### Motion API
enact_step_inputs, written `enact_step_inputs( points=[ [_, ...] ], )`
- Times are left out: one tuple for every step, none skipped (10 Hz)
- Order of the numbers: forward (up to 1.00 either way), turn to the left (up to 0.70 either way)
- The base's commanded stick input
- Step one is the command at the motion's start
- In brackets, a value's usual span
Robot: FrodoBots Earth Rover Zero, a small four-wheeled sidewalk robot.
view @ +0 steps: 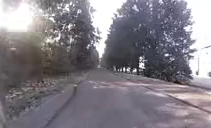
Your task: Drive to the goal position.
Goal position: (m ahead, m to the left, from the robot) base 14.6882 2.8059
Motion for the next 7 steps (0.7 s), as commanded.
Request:
enact_step_inputs(
  points=[
    [0.7,0.0],
    [0.7,0.0],
    [0.7,0.0],
    [0.7,0.0],
    [0.7,0.0],
    [0.7,0.02],
    [0.7,0.11]
  ],
)
